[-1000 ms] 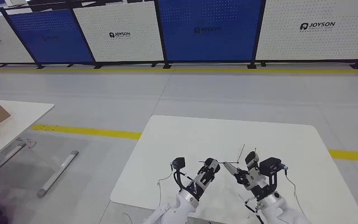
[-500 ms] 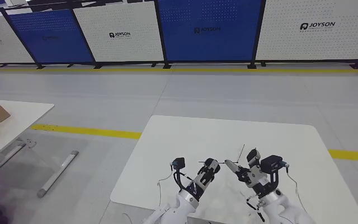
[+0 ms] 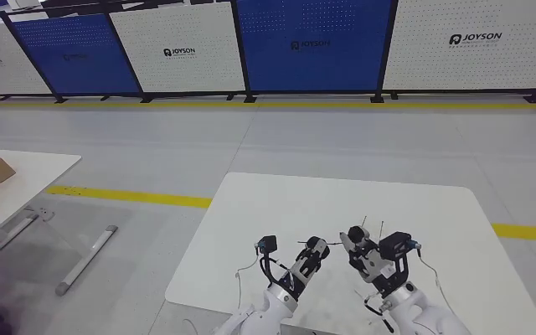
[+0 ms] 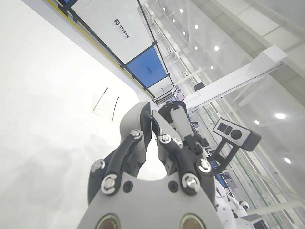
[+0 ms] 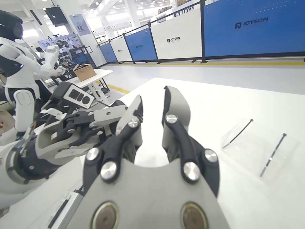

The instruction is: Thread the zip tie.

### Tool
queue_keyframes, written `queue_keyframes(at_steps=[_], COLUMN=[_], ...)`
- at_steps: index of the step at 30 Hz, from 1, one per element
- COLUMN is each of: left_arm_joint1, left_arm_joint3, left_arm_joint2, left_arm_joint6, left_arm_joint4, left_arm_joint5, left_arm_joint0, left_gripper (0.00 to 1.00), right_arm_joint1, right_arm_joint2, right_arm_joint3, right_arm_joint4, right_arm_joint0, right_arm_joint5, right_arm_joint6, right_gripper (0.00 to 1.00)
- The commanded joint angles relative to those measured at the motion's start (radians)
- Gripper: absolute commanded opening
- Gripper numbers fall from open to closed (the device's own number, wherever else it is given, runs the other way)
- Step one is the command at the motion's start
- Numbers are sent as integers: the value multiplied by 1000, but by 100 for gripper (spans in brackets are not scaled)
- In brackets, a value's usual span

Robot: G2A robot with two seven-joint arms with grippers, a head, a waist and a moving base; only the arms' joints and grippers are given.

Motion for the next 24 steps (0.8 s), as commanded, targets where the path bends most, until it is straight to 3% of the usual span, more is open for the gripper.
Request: queue_keyframes(at_steps=[1, 12, 13, 14, 15, 24], left_arm_joint1=[0, 0, 0, 0, 0, 0], left_arm_joint3=[0, 0, 0, 0, 0, 0], left_arm_joint2=[0, 0, 0, 0, 0, 0], left_arm_joint6=[0, 0, 0, 0, 0, 0], left_arm_joint4=[0, 0, 0, 0, 0, 0], left_arm_joint5=[0, 0, 0, 0, 0, 0], left_arm_joint0=[0, 0, 0, 0, 0, 0], left_gripper=[0, 0, 0, 0, 0, 0], right_arm_joint1=[5, 34, 36, 38, 40, 59], right_arm_joint2=[-2, -24, -26, -28, -30, -49], right_arm_joint3=[-1, -12, -11, -10, -10, 3], right_arm_joint4=[2, 12, 17, 22, 25, 36], right_arm_joint0=[1, 9, 11, 13, 14, 10], right_arm_joint5=[0, 0, 0, 0, 0, 0], right_arm_joint6=[-5, 2, 6, 10, 12, -26], right_gripper=[0, 0, 8, 82, 100, 100])
